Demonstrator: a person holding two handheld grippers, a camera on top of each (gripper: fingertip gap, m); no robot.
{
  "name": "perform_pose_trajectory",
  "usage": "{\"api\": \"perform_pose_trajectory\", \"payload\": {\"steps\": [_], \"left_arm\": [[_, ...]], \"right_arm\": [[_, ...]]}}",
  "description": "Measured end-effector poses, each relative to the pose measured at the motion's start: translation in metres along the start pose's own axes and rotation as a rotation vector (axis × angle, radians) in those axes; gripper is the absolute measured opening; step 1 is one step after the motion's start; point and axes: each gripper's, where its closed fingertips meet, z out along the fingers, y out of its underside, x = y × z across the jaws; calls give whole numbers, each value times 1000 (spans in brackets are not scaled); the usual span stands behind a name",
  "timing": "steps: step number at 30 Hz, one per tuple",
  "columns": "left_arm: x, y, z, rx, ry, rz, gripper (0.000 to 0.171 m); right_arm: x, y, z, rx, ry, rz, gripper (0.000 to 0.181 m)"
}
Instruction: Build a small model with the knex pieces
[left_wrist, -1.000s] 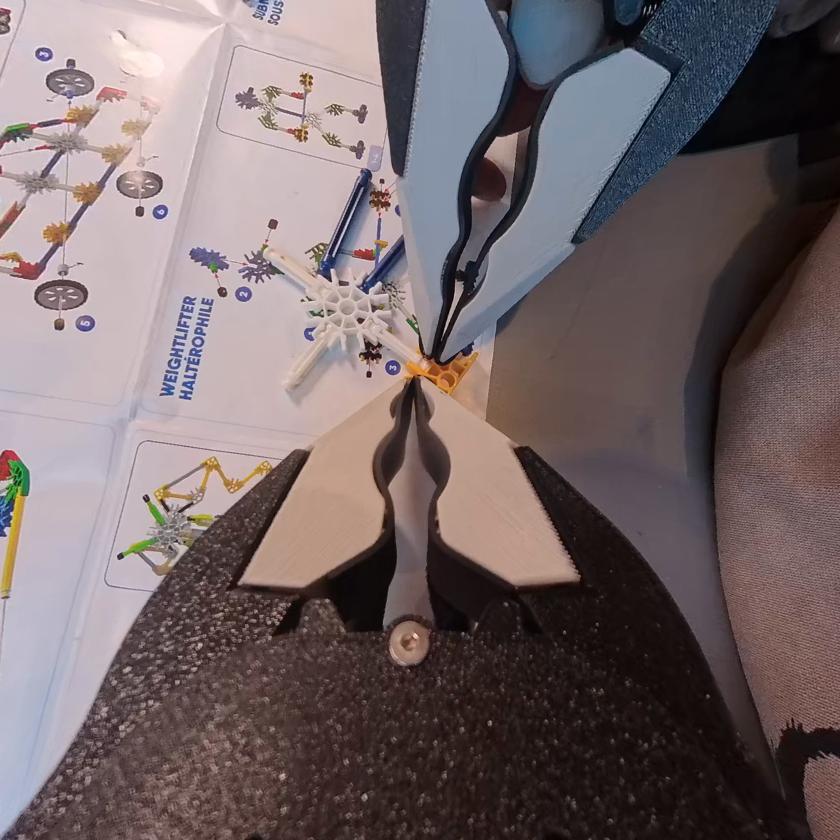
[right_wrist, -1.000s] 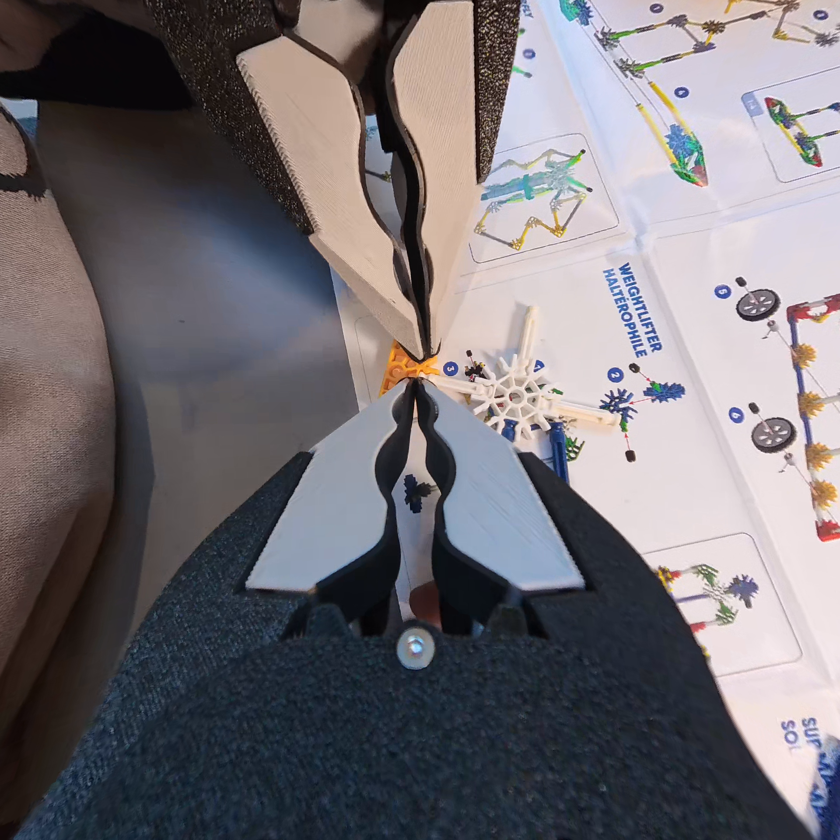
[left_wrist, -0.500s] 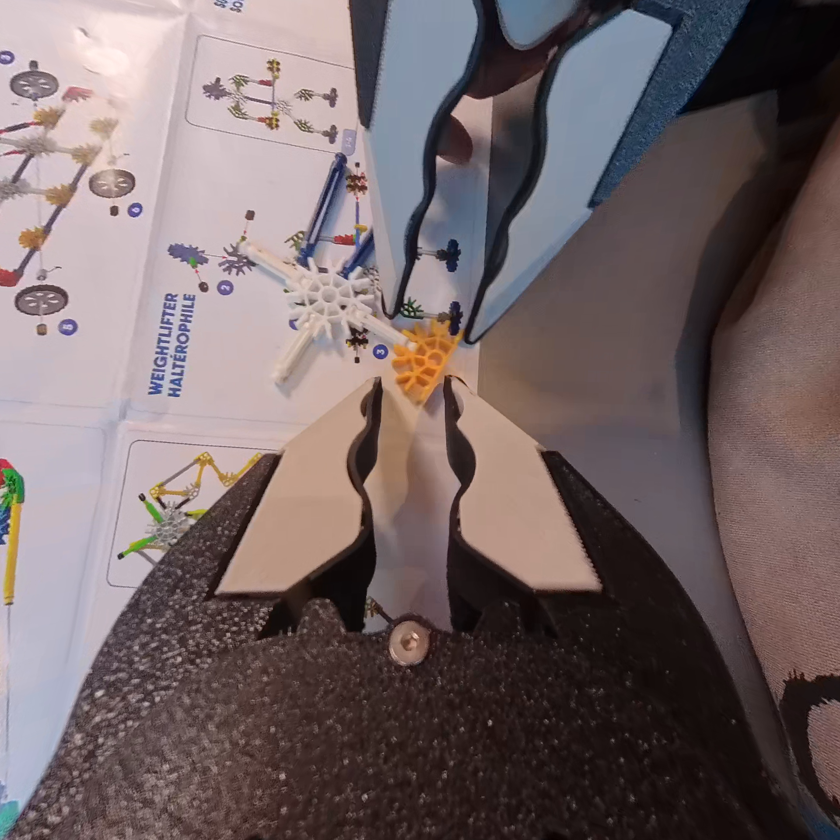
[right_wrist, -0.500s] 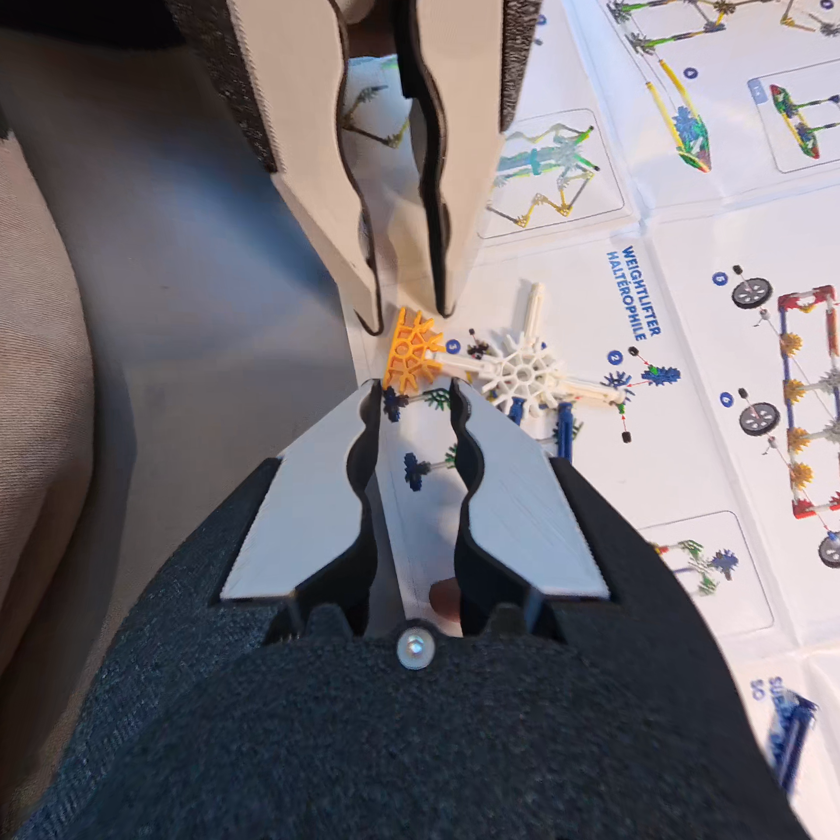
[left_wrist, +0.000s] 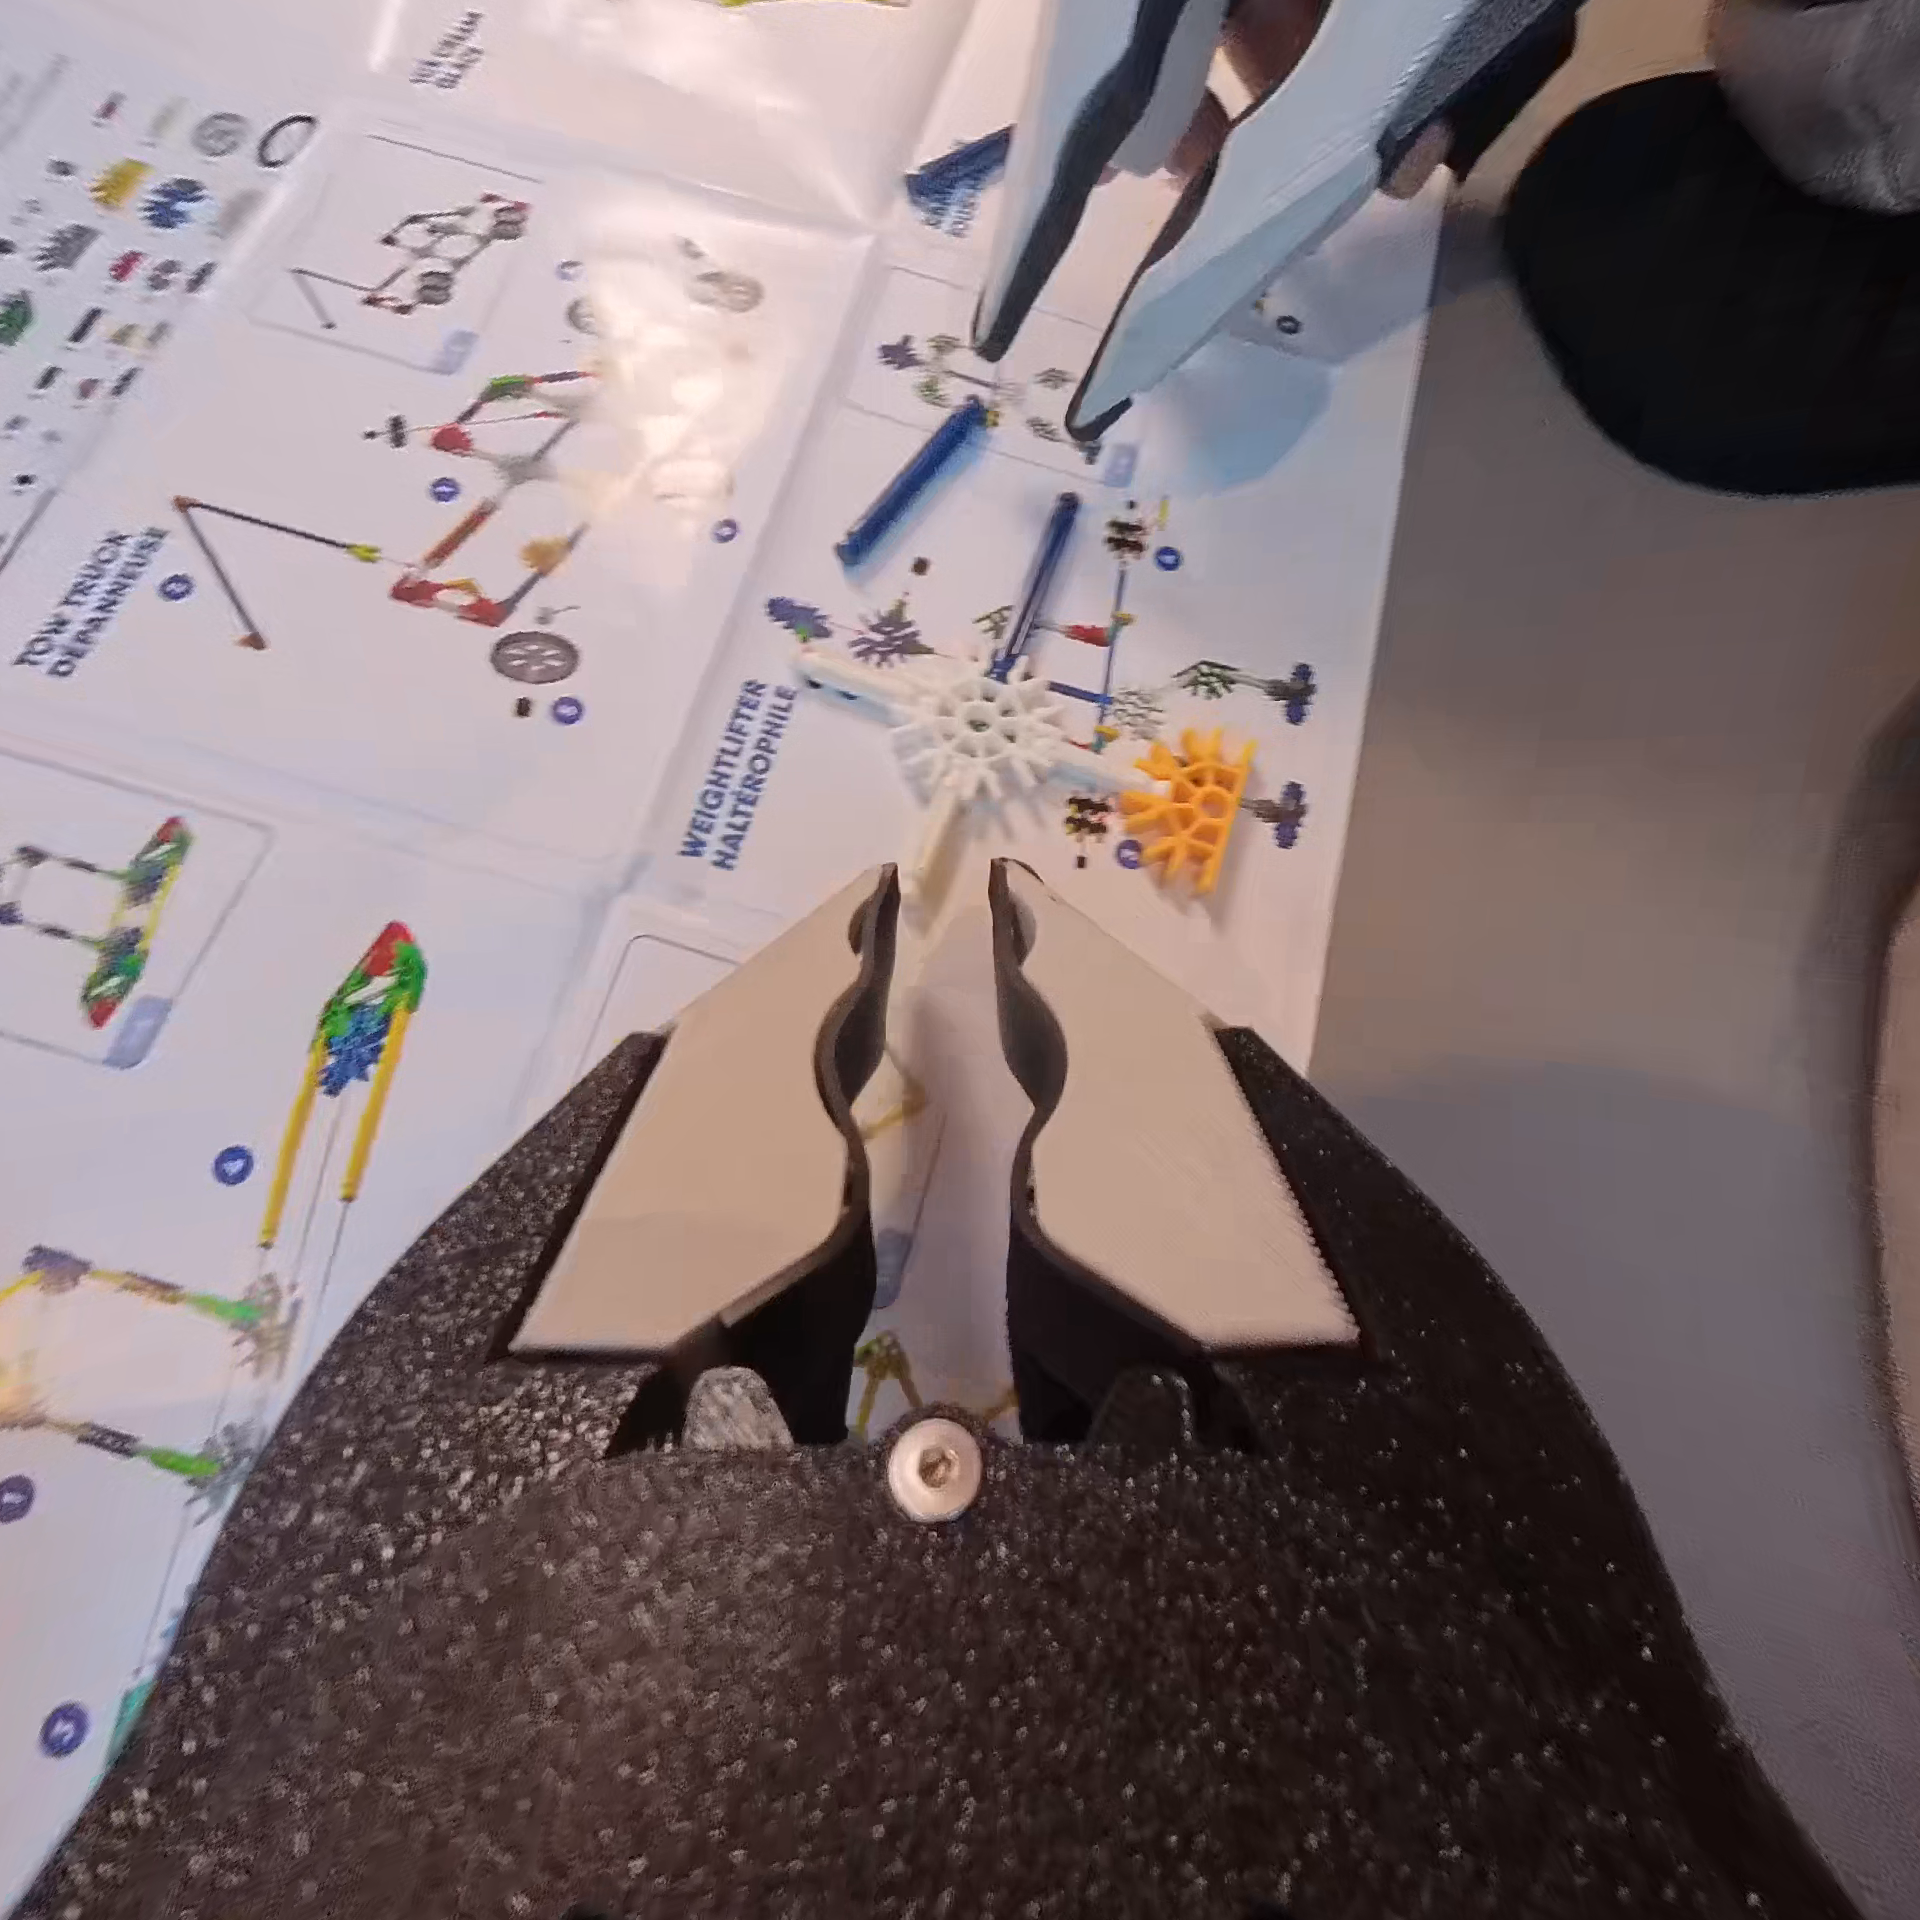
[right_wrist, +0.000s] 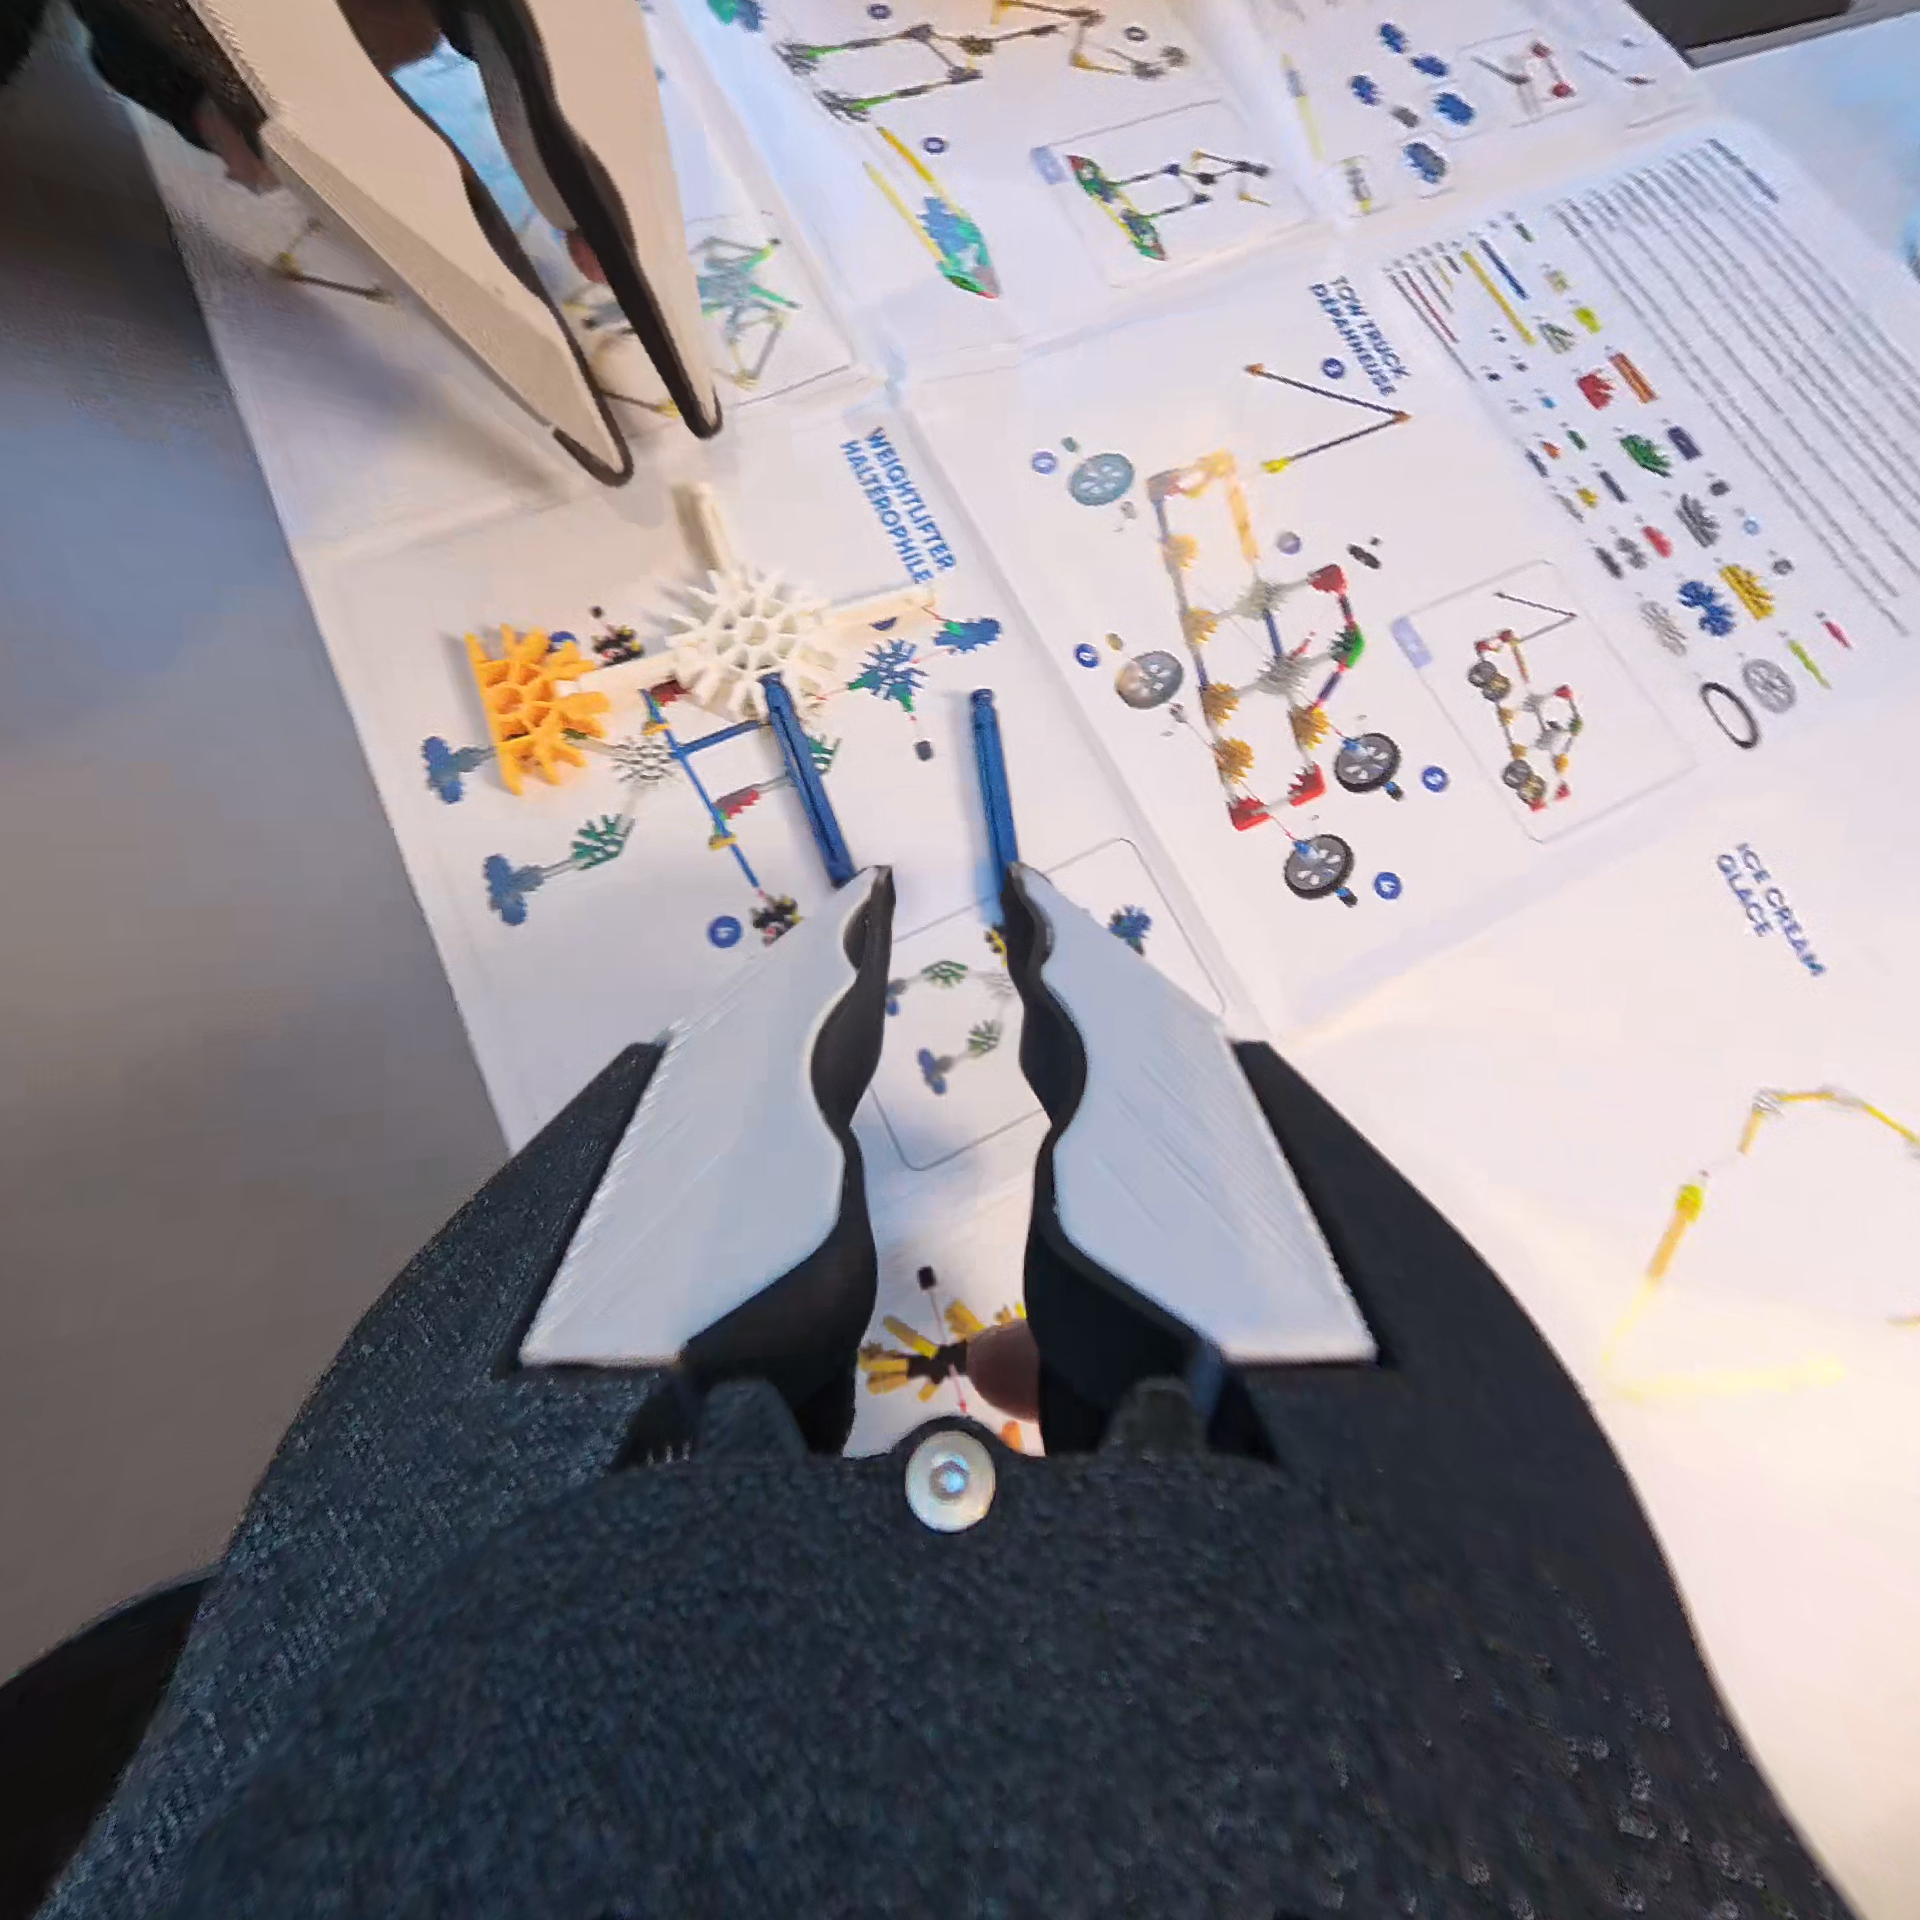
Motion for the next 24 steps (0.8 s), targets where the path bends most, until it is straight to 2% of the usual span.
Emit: {"api": "perform_pose_trajectory", "payload": {"steps": [4,6,11,15,24], "left_arm": [[-6,4,7,-5,-6,-8,23],[-4,7,11,-33,-15,23,22],[-3,10,11,-71,-69,108,5],[-2,13,8,-90,-63,115,5],[-4,14,7,-87,-65,114,4]], "right_arm": [[17,-3,4,25,40,21,19],[15,-8,10,13,2,11,17],[4,-9,29,-83,-58,-77,7],[4,-11,31,-111,-62,-86,17],[0,-13,30,-140,-121,-112,17]]}}
